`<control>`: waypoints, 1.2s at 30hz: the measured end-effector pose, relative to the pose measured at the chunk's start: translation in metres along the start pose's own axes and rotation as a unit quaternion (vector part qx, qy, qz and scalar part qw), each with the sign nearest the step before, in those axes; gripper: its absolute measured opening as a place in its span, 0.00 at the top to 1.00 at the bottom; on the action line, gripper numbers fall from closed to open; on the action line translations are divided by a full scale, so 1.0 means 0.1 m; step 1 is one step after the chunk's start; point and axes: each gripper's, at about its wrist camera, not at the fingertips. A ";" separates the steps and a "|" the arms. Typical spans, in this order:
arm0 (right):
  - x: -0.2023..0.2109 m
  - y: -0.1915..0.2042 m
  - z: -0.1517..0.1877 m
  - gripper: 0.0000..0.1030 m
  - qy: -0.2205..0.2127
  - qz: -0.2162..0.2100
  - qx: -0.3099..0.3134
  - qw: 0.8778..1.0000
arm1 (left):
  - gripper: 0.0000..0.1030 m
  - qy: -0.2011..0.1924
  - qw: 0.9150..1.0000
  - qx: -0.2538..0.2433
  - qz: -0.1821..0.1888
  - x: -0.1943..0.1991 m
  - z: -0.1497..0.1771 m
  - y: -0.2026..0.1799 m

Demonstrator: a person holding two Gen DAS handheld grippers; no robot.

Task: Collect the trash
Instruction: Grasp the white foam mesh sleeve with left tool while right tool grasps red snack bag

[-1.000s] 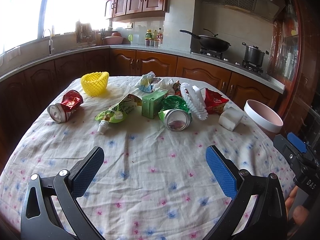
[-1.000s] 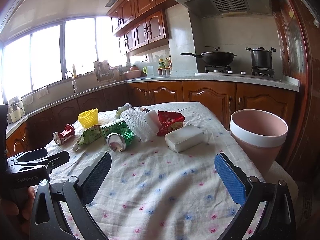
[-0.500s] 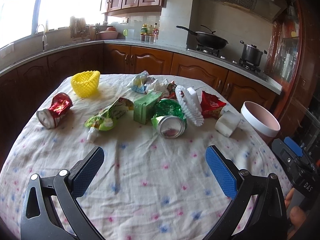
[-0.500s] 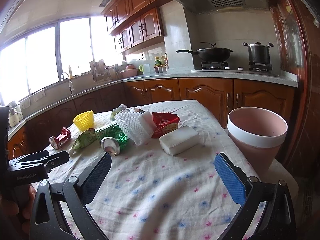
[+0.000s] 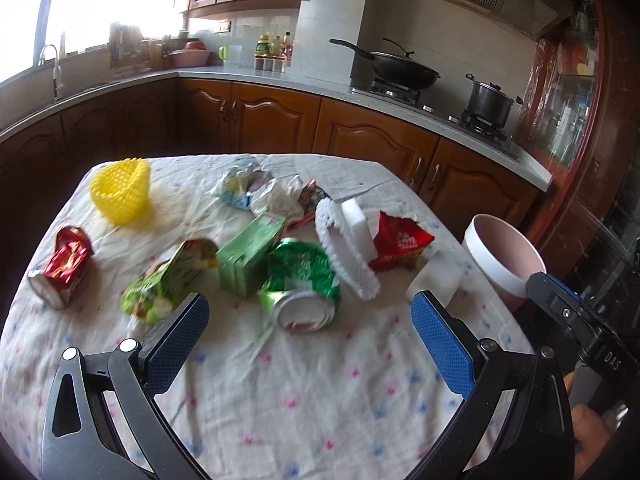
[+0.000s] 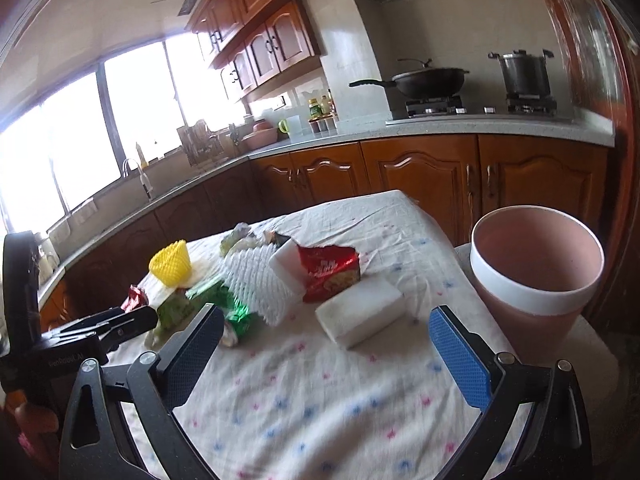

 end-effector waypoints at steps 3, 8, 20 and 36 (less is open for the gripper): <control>-0.11 -0.03 -0.12 0.08 0.007 -0.010 -0.003 1.000 | 0.01 0.008 1.000 -0.002 0.003 -0.13 -0.13 -0.03; -0.37 -0.12 -0.30 0.21 0.030 -0.026 -0.015 0.999 | 0.08 0.024 1.000 -0.005 0.006 -0.39 -0.31 -0.07; -1.19 -0.29 -0.50 0.44 0.114 -0.053 -0.025 0.992 | 0.36 0.091 0.995 -0.015 0.031 -1.02 -0.49 -0.10; -1.54 -0.34 -0.44 0.96 0.156 -0.092 -0.047 0.982 | 0.92 0.079 0.995 0.003 0.067 -0.88 -0.52 -0.02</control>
Point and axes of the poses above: each gripper's, at about its wrist camera, not at the fingertips, and x roughly against the way its jaws point, y to its left, z to its underside
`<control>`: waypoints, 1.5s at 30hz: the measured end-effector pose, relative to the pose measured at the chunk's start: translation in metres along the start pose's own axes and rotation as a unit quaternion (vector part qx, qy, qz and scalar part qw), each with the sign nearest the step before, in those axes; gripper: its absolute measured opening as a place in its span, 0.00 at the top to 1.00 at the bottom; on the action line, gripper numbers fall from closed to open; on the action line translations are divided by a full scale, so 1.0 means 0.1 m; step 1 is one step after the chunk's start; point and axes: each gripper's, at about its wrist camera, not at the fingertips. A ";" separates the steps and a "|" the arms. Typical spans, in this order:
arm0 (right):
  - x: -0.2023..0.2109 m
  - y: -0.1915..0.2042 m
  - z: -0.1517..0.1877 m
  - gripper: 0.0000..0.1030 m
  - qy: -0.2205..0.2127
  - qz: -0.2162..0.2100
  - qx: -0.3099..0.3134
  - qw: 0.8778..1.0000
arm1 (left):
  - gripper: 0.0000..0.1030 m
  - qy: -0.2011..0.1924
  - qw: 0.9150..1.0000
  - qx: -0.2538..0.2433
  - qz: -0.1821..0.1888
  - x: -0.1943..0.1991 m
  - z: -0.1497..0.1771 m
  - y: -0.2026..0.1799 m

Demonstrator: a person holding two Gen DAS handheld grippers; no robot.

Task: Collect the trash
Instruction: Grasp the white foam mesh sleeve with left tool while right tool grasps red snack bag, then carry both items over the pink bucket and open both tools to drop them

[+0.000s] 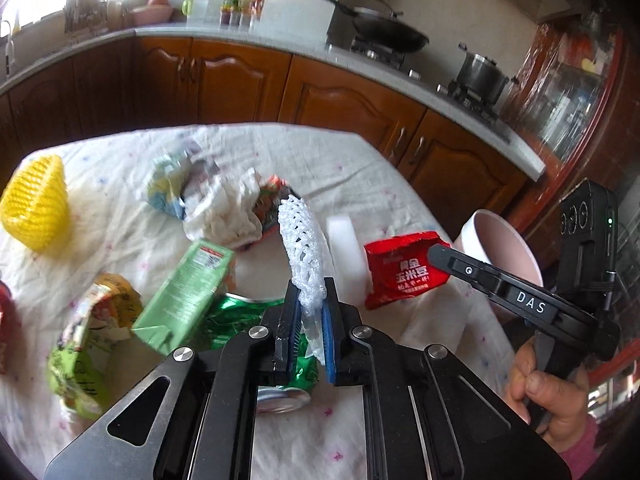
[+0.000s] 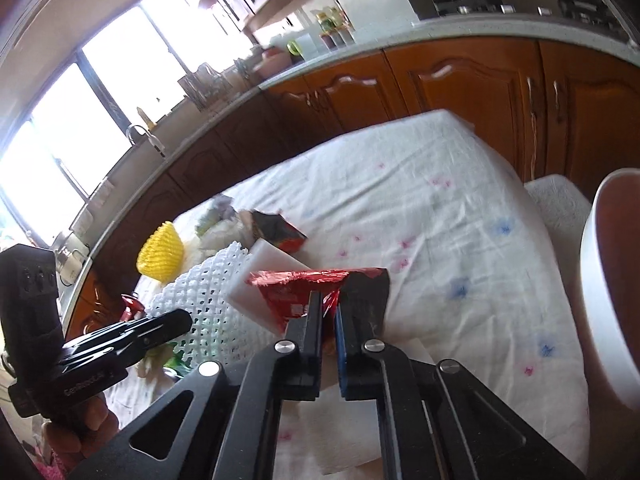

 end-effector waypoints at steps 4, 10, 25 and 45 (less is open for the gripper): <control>0.20 0.10 -0.05 0.96 -0.029 -0.008 0.008 1.000 | 0.92 -0.038 0.999 -0.003 -0.001 0.28 -0.03 -0.02; 0.49 0.10 -0.07 0.96 -0.066 -0.007 0.004 0.998 | 0.92 -0.063 0.998 -0.009 0.018 0.48 -0.07 -0.14; 1.32 -0.44 0.04 0.96 -0.132 0.047 -0.041 0.989 | 0.92 -0.063 0.993 -0.056 0.085 0.36 -0.13 -0.89; 1.99 -1.57 0.11 0.96 -0.175 0.159 -0.112 0.965 | 0.92 -0.003 0.979 -0.130 0.159 -0.51 -0.41 -2.38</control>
Point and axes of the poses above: each gripper's, at about its wrist camera, not at the fingertips, and x roughly against the way its jaws point, y to its left, z to its underside
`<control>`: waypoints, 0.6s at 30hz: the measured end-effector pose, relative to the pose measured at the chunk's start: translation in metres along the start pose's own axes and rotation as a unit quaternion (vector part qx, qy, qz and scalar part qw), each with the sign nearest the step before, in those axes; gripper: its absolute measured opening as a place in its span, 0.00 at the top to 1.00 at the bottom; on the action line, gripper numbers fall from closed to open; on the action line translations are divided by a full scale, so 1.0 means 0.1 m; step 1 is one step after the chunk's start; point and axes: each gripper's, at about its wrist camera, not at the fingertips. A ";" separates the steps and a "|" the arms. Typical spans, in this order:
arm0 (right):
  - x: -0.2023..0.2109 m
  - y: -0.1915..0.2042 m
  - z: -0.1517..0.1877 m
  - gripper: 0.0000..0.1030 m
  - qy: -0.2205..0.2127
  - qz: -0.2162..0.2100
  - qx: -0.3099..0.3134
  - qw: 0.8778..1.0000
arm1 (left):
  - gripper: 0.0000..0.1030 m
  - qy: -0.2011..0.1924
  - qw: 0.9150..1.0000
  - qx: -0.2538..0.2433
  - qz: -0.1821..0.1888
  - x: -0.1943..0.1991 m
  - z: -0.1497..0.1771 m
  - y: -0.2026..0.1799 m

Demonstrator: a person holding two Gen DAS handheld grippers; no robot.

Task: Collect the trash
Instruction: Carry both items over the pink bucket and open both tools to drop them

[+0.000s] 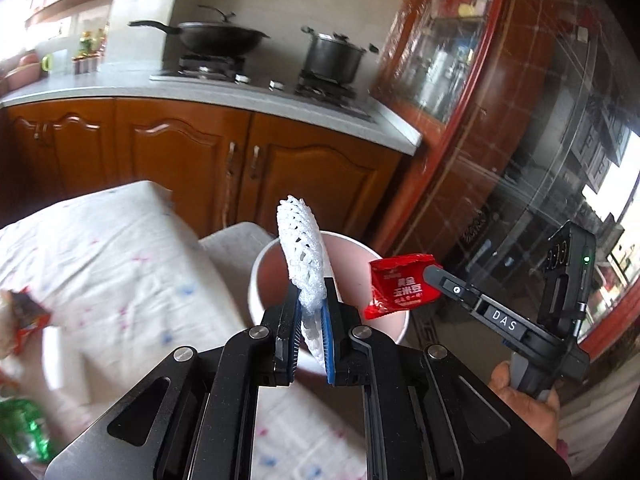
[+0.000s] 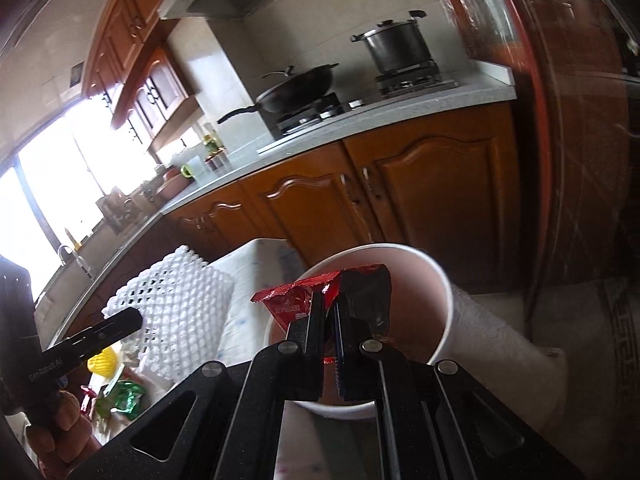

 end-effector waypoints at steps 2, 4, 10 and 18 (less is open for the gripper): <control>-0.04 -0.07 -0.02 0.96 0.003 0.007 0.000 1.000 | 0.92 0.016 1.000 -0.004 0.006 -0.17 -0.03 -0.07; -0.10 -0.13 -0.04 0.96 0.008 0.011 -0.001 1.000 | 0.92 0.028 1.000 -0.009 0.002 -0.33 -0.04 -0.13; -0.31 -0.27 -0.04 0.92 0.033 0.016 -0.006 0.999 | 0.84 0.066 0.998 -0.009 -0.009 -0.69 0.03 -0.12; -0.37 -0.35 0.01 0.62 0.042 0.015 -0.018 0.999 | 0.57 0.074 0.997 0.005 -0.010 -0.74 0.11 -0.03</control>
Point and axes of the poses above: each gripper's, at about its wrist camera, not at the fingertips, and x roughly against the way its jaws point, y to its left, z to its underside
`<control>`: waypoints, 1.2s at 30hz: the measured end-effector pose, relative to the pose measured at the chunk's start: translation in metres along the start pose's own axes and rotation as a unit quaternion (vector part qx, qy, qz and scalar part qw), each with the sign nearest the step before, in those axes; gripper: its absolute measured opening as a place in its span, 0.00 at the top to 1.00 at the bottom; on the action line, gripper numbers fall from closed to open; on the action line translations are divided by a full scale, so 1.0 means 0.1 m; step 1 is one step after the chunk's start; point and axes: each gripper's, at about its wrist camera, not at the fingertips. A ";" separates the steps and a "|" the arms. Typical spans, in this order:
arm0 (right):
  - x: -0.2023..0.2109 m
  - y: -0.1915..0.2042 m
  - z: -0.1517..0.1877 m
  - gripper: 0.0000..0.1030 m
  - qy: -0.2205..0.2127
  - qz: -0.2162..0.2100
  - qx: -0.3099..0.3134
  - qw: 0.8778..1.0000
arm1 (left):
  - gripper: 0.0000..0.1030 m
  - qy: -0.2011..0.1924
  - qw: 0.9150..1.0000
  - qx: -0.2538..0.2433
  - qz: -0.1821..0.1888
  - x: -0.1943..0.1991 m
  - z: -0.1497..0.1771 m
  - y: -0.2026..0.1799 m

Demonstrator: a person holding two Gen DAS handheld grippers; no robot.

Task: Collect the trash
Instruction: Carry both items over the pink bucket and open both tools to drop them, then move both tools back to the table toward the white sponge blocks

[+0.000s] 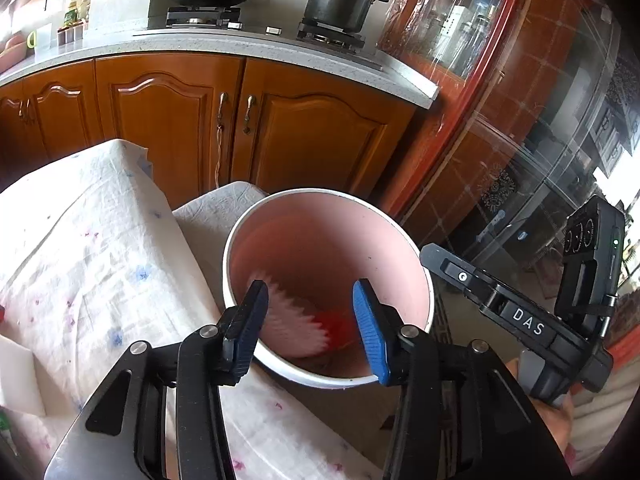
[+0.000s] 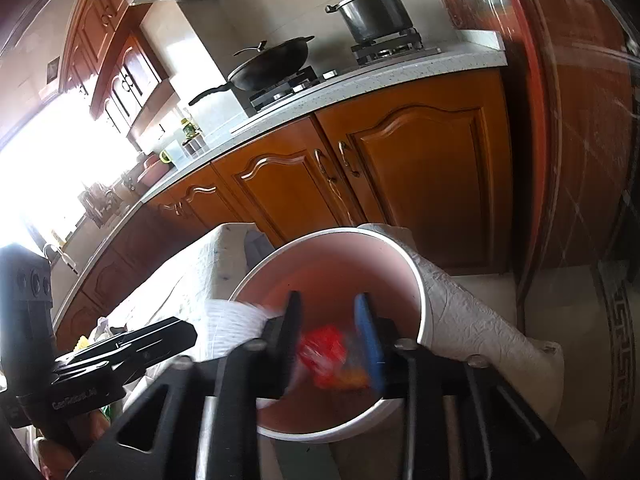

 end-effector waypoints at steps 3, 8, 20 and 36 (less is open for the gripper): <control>0.02 0.00 0.00 0.62 -0.002 -0.002 -0.004 1.000 | 0.56 -0.003 1.000 0.002 0.001 0.06 0.03 0.02; 0.10 0.04 0.04 0.49 -0.011 -0.014 -0.010 1.000 | 0.48 -0.028 0.999 0.002 -0.016 0.28 0.13 0.08; 0.30 0.38 0.26 0.22 -0.026 -0.047 -0.004 0.999 | 0.46 -0.068 0.995 0.039 -0.059 0.83 0.50 0.46; 0.27 0.98 0.62 0.21 0.008 -0.086 0.027 0.996 | 0.46 -0.096 0.985 0.102 -0.105 1.40 0.91 1.13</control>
Point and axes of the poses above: each gripper's, at about its wrist camera, not at the fingertips, and x roughly against the way its jaws point, y to its left, z to its underside
